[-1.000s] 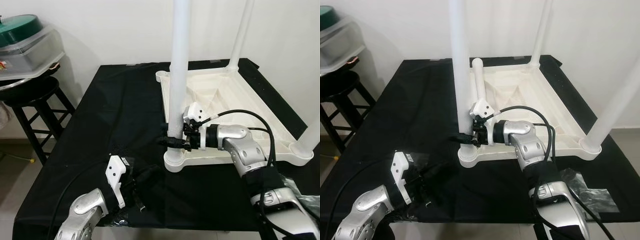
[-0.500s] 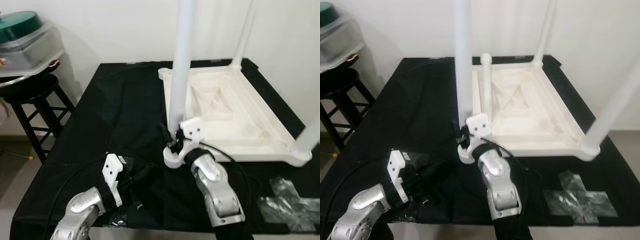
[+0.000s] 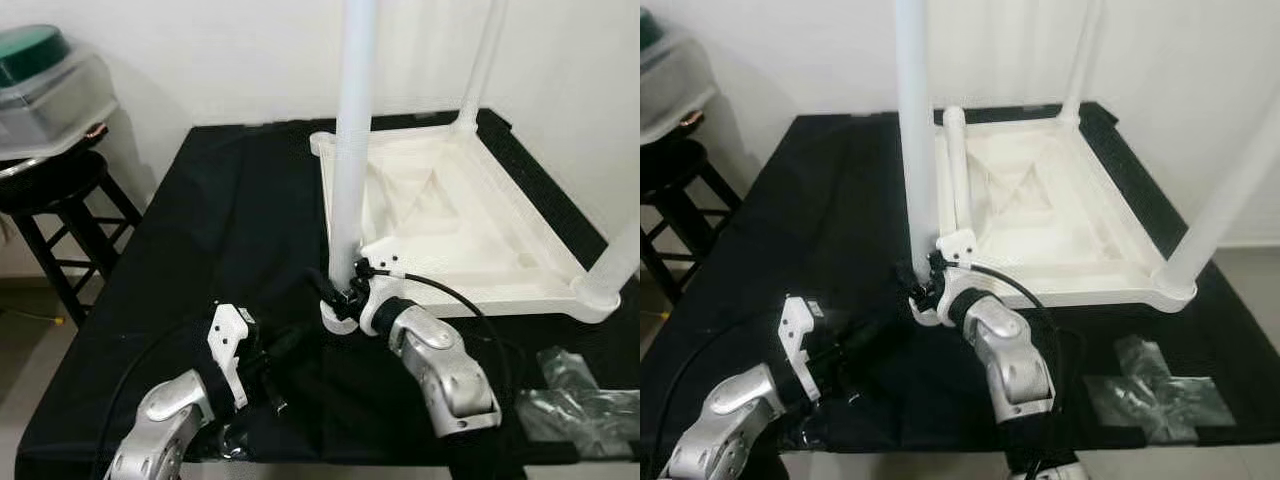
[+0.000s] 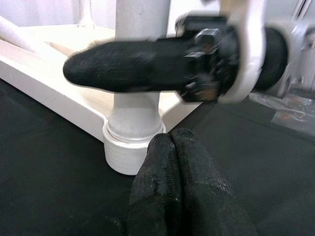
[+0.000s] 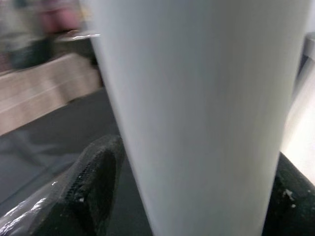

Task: Building children table

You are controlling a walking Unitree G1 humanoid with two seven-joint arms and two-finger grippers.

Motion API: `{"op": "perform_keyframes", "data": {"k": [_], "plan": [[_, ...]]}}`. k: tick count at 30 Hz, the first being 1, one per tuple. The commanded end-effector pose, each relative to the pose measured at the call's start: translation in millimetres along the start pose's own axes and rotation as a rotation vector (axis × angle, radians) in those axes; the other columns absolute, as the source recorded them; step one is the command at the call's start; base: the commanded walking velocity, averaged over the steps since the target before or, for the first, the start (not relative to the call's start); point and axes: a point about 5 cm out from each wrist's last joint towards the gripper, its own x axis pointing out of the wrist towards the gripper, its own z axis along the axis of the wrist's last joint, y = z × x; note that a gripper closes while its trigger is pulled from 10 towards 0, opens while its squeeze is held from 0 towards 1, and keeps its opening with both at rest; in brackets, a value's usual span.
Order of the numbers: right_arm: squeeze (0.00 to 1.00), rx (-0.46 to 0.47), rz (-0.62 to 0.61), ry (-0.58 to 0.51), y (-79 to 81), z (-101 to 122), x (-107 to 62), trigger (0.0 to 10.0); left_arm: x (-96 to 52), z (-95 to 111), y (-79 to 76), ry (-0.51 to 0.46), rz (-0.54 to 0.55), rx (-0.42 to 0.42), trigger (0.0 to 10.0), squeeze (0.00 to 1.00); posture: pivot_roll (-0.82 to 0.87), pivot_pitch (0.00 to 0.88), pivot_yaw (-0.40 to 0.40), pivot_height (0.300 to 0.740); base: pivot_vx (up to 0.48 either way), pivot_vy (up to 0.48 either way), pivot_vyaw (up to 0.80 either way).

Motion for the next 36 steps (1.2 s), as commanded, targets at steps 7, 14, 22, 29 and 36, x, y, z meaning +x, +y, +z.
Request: {"op": "perform_keyframes", "data": {"k": [7, 14, 22, 29, 36], "plan": [[0.00, -0.169, 0.416, 0.065, -27.5, 25, -3.8, 10.0, 0.9, -5, -2.3, 0.008, 0.003, -0.005, 10.0, 0.00, 0.00, 0.093, 0.037, 0.740, 0.000, 0.000, 0.00], [0.00, -0.149, 0.437, 0.087, -41.6, 29, 0.3, 10.0, 0.8, -5, -3.5, 0.006, 0.009, -0.003, 10.0, 0.00, 0.01, 0.092, 0.030, 0.740, 0.000, 0.000, 0.00], [0.00, -0.095, 0.472, 0.089, -52.1, 27, -1.8, 0.0, -0.2, -6, -6.0, 0.005, 0.009, -0.007, 10.0, 0.00, 0.00, 0.096, 0.031, 0.740, 0.000, 0.000, 0.00], [0.00, -0.009, 0.086, 0.065, -29.1, -15, 1.9, 0.0, -2.1, -5, -5.5, 0.001, 0.010, -0.012, 10.0, 0.00, -0.02, 0.113, 0.021, 0.740, 0.000, 0.000, 0.00], [0.00, 0.027, -0.138, 0.044, 24.5, -40, 13.1, 0.0, -1.8, -4, -0.5, -0.001, 0.010, -0.015, 10.0, 0.00, -0.04, 0.107, 0.049, 0.740, 0.000, 0.000, 0.00]]}}
